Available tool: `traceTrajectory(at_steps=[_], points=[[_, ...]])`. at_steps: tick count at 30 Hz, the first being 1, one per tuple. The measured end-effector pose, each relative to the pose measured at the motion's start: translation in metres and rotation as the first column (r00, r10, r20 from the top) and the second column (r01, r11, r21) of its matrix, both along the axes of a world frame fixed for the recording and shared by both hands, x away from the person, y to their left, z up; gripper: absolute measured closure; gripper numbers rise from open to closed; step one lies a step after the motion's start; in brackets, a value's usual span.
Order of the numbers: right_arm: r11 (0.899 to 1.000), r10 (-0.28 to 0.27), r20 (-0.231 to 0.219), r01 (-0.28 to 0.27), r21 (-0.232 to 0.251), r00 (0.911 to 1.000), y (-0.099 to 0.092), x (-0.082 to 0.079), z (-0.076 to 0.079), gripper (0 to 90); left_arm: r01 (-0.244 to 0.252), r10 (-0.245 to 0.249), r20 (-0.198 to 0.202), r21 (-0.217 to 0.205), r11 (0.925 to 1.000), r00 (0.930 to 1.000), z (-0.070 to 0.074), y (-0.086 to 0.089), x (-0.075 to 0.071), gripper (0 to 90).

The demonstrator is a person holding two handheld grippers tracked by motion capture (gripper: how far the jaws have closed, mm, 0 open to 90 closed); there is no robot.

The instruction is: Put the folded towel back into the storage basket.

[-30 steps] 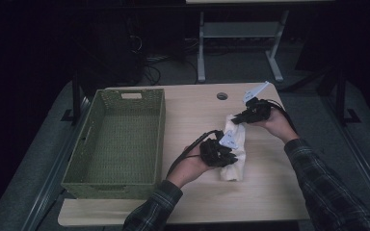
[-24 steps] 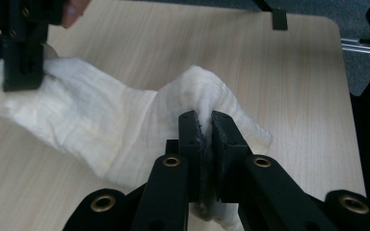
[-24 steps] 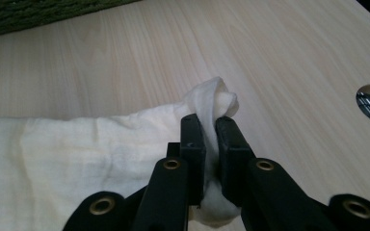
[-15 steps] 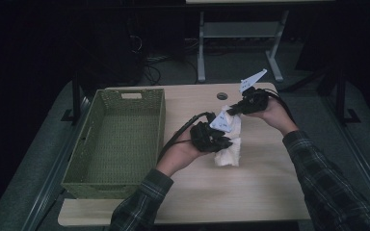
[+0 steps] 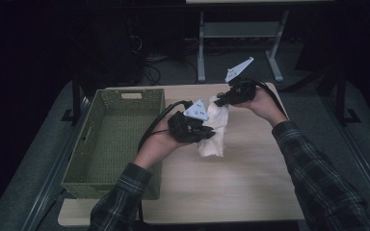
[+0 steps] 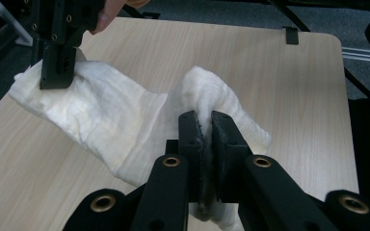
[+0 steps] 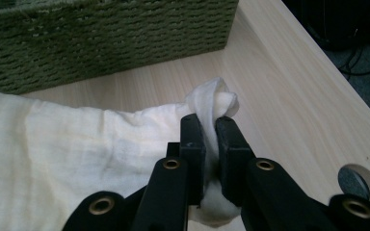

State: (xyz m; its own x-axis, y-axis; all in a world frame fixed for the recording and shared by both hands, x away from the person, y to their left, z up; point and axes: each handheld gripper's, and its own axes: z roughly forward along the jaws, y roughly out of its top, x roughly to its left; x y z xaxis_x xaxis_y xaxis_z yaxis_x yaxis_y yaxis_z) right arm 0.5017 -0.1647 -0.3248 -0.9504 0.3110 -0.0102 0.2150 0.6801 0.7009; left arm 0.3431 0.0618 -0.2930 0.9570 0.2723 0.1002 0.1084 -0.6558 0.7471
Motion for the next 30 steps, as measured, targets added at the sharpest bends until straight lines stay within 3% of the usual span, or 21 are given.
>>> traceTrajectory(at_steps=[7,13,22,30], points=[[1.000,0.011,0.004,-0.011,0.003,0.9999,0.021,0.006,0.008,83.5,0.006,-0.006,-0.008,-0.007,1.0000,0.9999,0.004,0.023,0.004,83.6],[0.999,0.036,0.004,-0.036,0.010,0.9993,0.041,0.011,0.014,83.5,0.057,-0.059,-0.028,-0.053,0.9970,0.9979,0.010,0.050,0.008,83.6],[0.997,0.079,0.019,-0.079,0.020,0.9967,0.079,0.013,0.027,83.5,0.044,-0.046,-0.024,-0.065,0.9969,0.9987,0.027,0.100,0.005,83.6],[0.993,0.115,0.032,-0.116,0.021,0.9928,0.118,0.012,0.033,83.5,-0.005,0.003,-0.029,-0.071,0.9975,0.9996,0.028,0.132,-0.003,83.6]])
